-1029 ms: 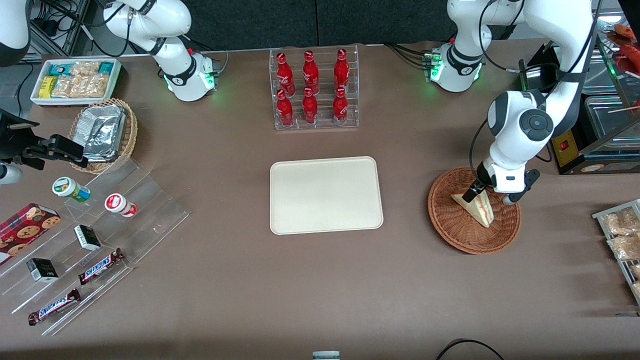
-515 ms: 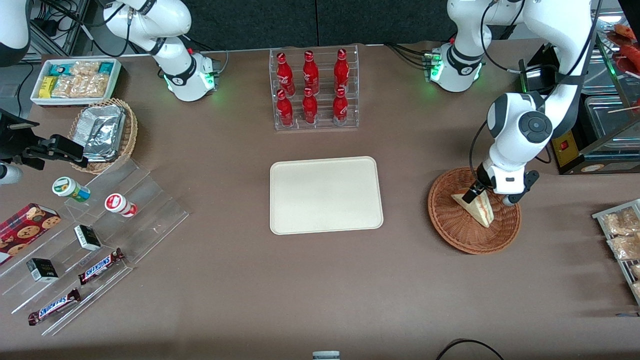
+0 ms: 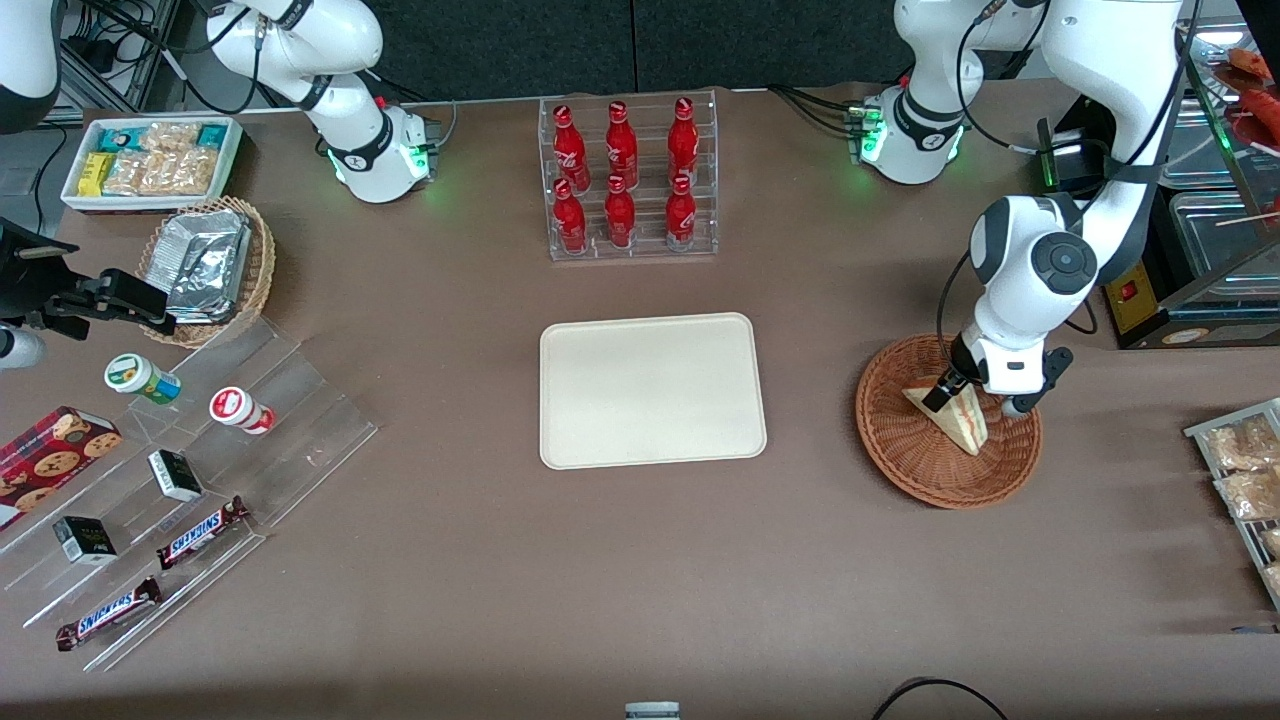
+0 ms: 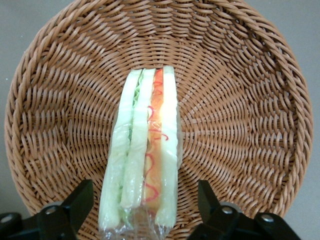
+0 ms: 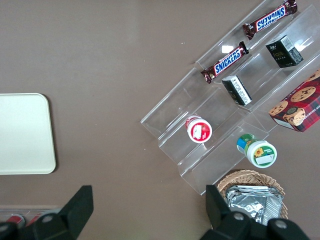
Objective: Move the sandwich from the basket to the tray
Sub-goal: 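Lower the open left gripper around the sandwich and close it, then lift the sandwich out of the basket with the left gripper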
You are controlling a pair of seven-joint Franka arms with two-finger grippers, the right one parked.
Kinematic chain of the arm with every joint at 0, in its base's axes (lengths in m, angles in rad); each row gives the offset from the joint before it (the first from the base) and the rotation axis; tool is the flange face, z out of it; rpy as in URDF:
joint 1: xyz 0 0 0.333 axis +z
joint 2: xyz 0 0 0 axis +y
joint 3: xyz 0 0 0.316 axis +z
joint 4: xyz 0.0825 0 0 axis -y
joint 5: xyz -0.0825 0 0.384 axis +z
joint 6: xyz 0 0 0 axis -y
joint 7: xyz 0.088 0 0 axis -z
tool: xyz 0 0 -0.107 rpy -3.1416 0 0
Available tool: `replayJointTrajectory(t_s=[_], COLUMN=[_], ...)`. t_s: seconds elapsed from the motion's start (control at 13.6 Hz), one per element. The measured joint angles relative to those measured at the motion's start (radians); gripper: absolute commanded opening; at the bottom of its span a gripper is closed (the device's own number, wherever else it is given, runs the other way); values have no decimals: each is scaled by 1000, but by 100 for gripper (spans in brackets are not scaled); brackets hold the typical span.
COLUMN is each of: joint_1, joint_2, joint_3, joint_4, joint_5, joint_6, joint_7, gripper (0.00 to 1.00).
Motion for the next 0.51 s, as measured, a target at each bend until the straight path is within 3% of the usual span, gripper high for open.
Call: replayJointTrajectory(t_s=[0.51], joint_1=[0], joint_2=[-1], joint_3=[0], joint_4=[8], joint_5=[0], joint_6=[0], joint_7=[0], gripper=[0])
